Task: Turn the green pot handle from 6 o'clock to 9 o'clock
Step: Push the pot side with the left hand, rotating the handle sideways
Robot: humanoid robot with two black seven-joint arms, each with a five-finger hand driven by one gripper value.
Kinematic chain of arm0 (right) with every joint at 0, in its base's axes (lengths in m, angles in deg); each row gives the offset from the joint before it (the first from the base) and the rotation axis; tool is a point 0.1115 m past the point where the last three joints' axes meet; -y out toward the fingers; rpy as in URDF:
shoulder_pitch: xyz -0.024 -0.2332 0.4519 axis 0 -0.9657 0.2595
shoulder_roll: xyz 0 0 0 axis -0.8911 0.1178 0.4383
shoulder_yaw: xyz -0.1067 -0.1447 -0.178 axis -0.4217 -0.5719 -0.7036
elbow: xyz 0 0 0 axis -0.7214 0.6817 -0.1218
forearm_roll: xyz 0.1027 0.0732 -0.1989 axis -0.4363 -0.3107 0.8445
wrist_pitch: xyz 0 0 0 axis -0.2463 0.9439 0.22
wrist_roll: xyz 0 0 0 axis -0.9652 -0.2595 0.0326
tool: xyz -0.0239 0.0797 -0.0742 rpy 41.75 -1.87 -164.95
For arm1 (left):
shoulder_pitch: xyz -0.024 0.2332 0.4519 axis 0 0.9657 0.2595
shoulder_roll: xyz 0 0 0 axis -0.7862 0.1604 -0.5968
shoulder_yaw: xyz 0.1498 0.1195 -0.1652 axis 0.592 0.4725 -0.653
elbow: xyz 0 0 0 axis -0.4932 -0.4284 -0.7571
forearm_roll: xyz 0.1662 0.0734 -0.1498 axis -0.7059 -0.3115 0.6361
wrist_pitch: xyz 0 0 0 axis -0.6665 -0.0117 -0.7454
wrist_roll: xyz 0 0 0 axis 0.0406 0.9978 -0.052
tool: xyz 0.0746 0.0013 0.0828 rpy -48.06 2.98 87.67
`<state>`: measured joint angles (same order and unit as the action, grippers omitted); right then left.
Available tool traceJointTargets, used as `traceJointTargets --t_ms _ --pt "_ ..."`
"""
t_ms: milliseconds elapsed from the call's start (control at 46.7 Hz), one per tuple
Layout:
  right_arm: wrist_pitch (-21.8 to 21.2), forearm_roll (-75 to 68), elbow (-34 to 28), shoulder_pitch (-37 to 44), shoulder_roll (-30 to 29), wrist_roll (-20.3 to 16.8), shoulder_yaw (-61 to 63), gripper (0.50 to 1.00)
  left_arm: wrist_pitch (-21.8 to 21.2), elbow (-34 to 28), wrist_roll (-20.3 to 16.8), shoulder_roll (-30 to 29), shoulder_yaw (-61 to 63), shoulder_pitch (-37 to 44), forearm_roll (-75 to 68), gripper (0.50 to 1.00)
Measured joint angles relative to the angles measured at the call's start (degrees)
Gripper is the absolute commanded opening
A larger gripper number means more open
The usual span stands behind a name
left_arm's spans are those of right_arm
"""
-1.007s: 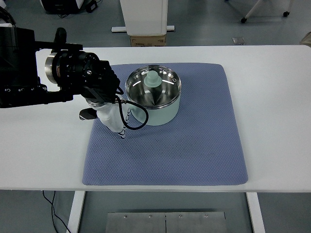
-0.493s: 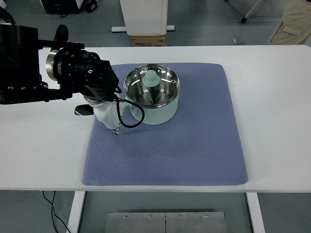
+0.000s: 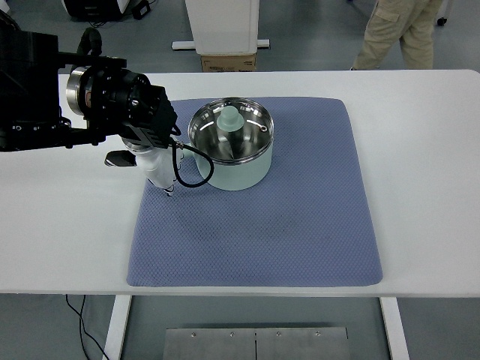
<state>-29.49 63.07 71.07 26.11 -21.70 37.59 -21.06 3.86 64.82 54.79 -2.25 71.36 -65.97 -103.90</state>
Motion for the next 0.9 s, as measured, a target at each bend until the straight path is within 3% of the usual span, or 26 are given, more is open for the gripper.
traceJointTargets --t_ms 900 --pt "0.0 0.0 0.0 0.0 0.0 0.0 0.0 1.0 -1.5 -4.3 0.0 2.7 3.9 -1.4 0.0 1.0"
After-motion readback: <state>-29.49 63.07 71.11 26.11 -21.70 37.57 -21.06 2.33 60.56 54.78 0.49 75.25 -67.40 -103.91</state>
